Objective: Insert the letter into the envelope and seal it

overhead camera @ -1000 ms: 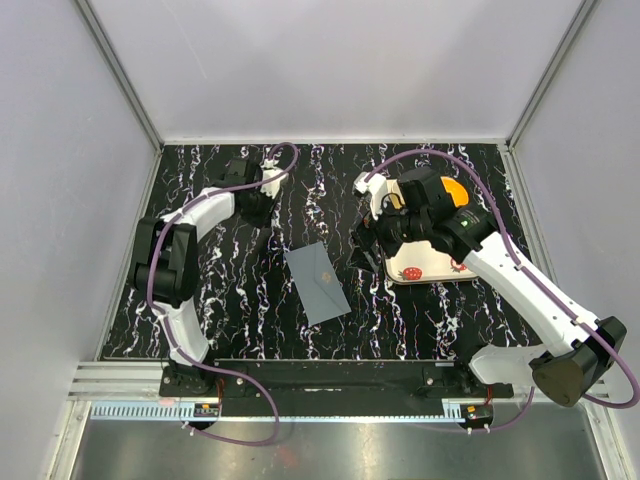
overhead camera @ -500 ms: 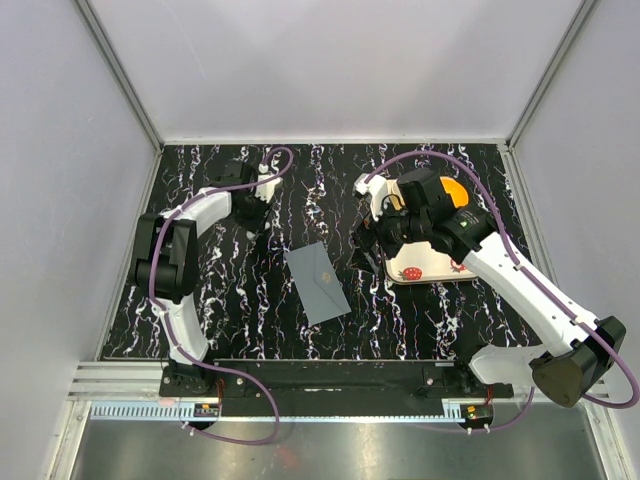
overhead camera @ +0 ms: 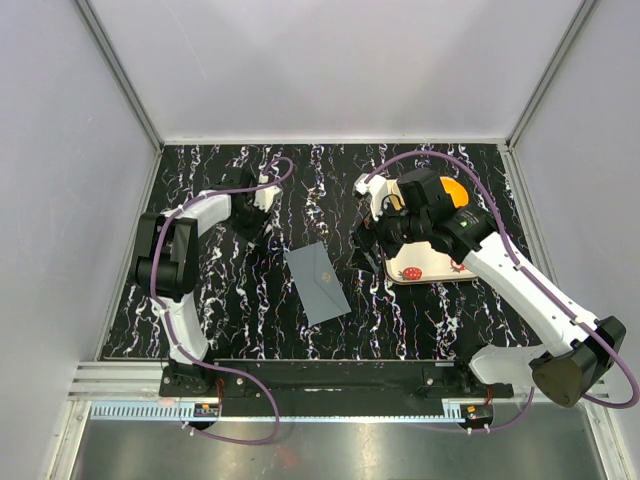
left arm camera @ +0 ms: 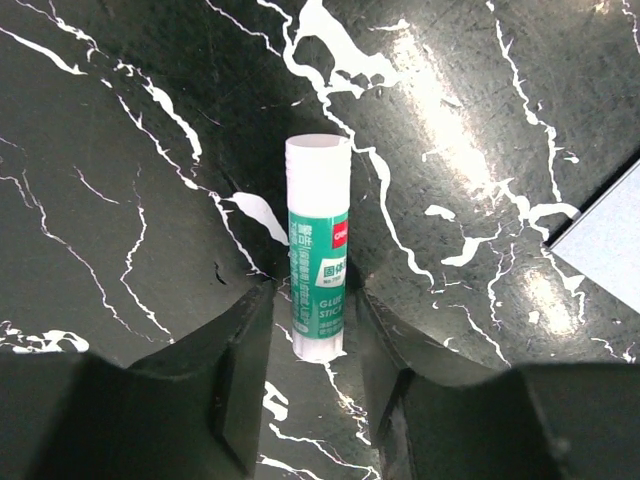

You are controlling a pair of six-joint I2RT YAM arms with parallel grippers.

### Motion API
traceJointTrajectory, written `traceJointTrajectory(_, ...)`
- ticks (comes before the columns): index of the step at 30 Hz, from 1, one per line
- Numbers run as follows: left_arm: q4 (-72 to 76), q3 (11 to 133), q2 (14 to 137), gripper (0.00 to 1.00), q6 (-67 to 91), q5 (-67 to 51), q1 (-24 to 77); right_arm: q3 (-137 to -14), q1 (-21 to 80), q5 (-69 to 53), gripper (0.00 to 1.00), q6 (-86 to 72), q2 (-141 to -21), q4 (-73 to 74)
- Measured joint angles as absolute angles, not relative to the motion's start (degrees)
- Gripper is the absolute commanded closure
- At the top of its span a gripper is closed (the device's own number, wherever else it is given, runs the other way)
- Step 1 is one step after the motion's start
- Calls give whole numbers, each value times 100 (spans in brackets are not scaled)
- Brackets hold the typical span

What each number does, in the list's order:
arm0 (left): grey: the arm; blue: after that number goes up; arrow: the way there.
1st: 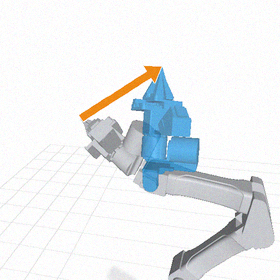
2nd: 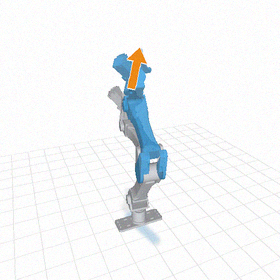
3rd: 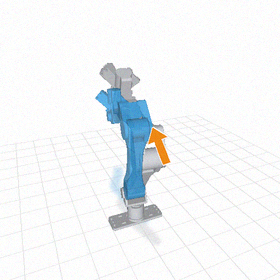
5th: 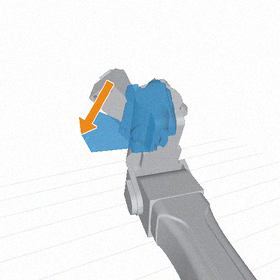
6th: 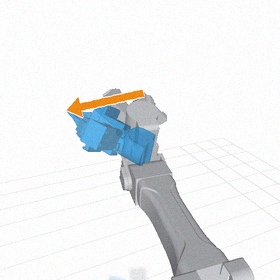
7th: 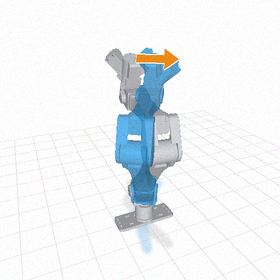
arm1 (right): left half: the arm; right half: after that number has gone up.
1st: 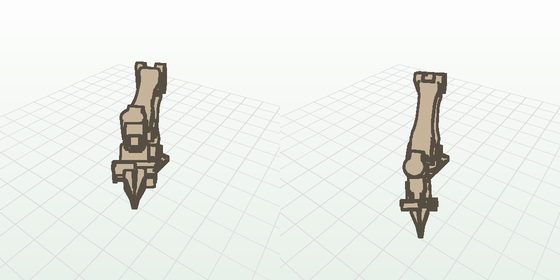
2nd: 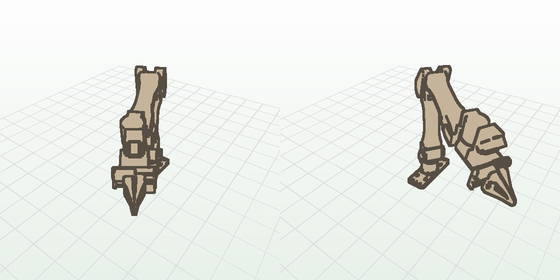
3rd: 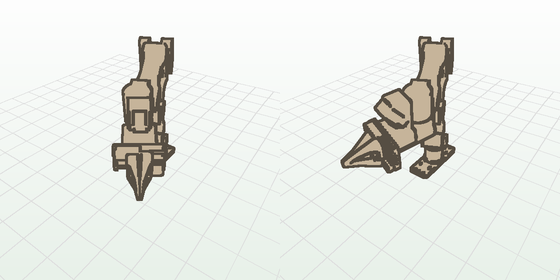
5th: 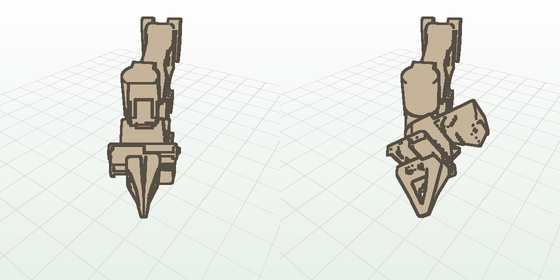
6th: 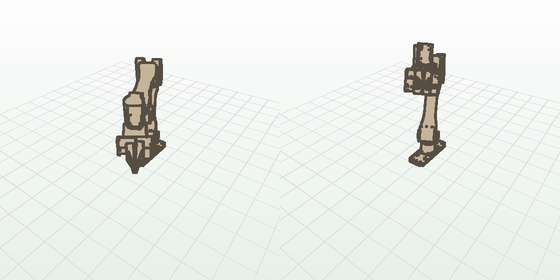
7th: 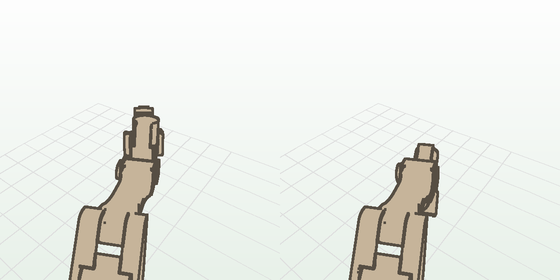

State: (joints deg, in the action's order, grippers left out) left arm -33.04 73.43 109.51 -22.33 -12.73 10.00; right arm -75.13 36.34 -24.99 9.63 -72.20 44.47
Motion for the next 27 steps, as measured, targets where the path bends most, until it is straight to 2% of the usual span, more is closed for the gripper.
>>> traceJointTrajectory(5, -3352, 7343, 10960, 45, -2274, -1280, 1000, -7513, 3632, -2499, 2, 963, -7220, 4447)
traceJointTrajectory(9, -3387, 7347, 10960, 27, -2294, -1284, 1000, -7513, 3632, -2499, 2, 963, -7220, 4447)
traceJointTrajectory(11, -3426, 7358, 10962, 25, -2298, -1286, 1000, -7513, 3632, -2499, 2, 963, -7220, 4447)
traceJointTrajectory(13, -3465, 7389, 10962, 13, -2294, -1286, 1000, -7513, 3632, -2499, 2, 963, -7220, 4447)
traceJointTrajectory(18, -3588, 7566, 10962, 8, -2285, -1286, 1000, -7513, 3632, -2497, 2, 961, -7220, 4447)
traceJointTrajectory(19, -3691, 7669, 10962, 1, -2281, -1286, 1000, -7513, 3632, -2495, 2, 961, -7220, 4447)
traceJointTrajectory(23, -4193, 8340, 10954, 1, -2248, -1310, 998, -7561, 3514, -2460, 2, 904, -7218, 4456)
traceJointTrajectory(27, -4665, 9011, 10610, 1, -2093, -1326, 967, -7688, 2939, -2447, 2, 716, -7161, 4471)
